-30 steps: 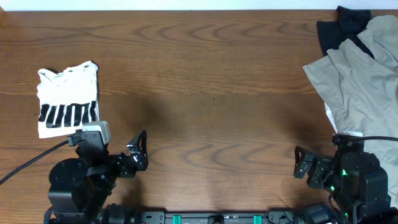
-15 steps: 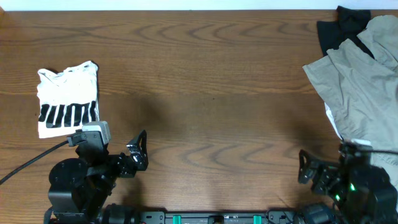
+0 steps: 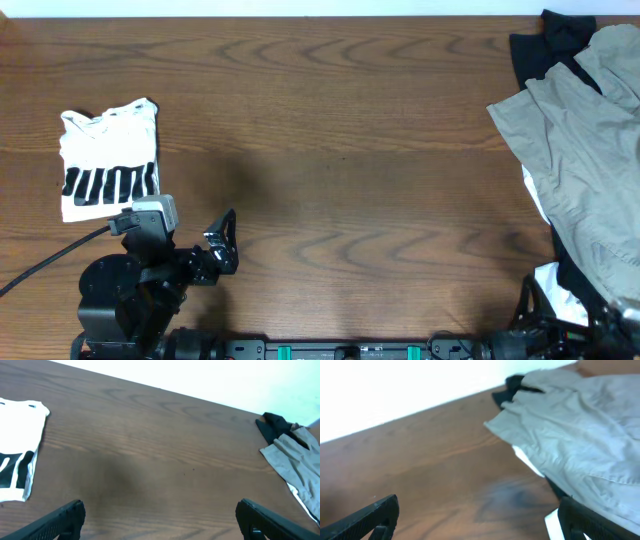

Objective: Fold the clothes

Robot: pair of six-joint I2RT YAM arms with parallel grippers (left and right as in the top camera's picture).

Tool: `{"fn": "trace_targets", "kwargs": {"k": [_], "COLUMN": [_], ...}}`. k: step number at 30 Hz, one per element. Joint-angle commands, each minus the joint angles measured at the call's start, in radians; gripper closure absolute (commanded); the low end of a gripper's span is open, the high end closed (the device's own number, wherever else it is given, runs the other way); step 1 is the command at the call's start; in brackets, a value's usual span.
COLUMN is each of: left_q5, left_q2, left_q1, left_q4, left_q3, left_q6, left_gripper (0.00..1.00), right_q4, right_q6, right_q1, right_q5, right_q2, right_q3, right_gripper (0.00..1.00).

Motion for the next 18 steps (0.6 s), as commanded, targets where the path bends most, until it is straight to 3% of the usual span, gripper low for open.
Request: {"fn": "trace_targets", "kwargs": {"k": [1, 9, 18], "left_q5": [-0.013, -0.013, -0.013], "left_q2": [-0.002, -0.002, -0.002], "left_q1": [0.0, 0.0, 0.0], "left_q4": [0.001, 0.001, 0.001], "left_q3": [-0.003, -0.003, -0.003], "left_q6": [0.007, 0.007, 0.007], "left_gripper": [0.02, 0.02, 0.02], "right_q4": [0.02, 0.197, 0.662], "right_q6": [-0.024, -0.027, -0.027], "right_q1": [-0.05, -0.057, -0.057], "right_q5": [0.042, 0.11, 0.106], "right_q2": [-0.031, -0.034, -0.034], "right_q3": [-0.054, -0.237, -0.599], "right_gripper": [0.01, 0.01, 0.01]}}
